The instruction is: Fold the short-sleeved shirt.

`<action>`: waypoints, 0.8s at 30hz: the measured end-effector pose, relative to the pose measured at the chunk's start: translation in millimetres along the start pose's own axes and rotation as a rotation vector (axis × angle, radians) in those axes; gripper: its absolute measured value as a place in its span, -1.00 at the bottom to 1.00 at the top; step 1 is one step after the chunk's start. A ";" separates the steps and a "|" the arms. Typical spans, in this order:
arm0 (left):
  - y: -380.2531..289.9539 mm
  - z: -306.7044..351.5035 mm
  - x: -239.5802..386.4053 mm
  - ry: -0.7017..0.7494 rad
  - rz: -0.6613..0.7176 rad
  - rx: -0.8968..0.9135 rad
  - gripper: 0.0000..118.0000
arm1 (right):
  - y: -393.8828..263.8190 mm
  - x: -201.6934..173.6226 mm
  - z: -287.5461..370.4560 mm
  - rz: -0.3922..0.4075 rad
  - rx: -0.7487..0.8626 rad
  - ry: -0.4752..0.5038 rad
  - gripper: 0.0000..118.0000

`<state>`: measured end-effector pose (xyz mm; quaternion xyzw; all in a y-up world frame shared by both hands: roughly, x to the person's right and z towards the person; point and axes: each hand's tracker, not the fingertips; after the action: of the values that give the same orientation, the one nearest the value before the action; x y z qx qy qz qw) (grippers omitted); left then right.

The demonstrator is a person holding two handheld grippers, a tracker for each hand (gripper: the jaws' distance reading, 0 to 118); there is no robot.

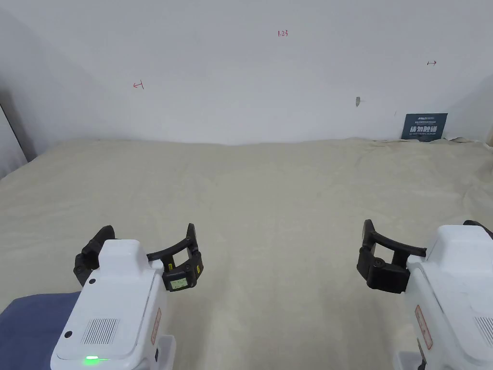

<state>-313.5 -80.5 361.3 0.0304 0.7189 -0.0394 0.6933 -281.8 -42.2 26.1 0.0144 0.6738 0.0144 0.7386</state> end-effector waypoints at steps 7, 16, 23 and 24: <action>1.3 0.6 -0.7 0.003 0.004 -0.001 1.00 | 0.0 -0.6 -0.4 0.004 0.002 0.000 1.00; 0.9 2.2 -0.9 0.003 0.000 0.002 1.00 | 0.1 -0.9 0.6 0.009 -0.001 -0.004 1.00; 0.0 4.3 -1.6 0.000 -0.003 0.001 1.00 | 11.1 -1.6 -10.0 -0.070 -0.220 -0.018 1.00; 0.5 4.7 -1.7 0.000 -0.003 0.003 1.00 | 13.3 -2.7 -13.3 -0.091 -0.271 -0.043 1.00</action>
<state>-308.6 -80.5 362.8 0.0306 0.7189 -0.0416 0.6932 -295.3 -29.1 28.2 -0.1158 0.6496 0.0712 0.7480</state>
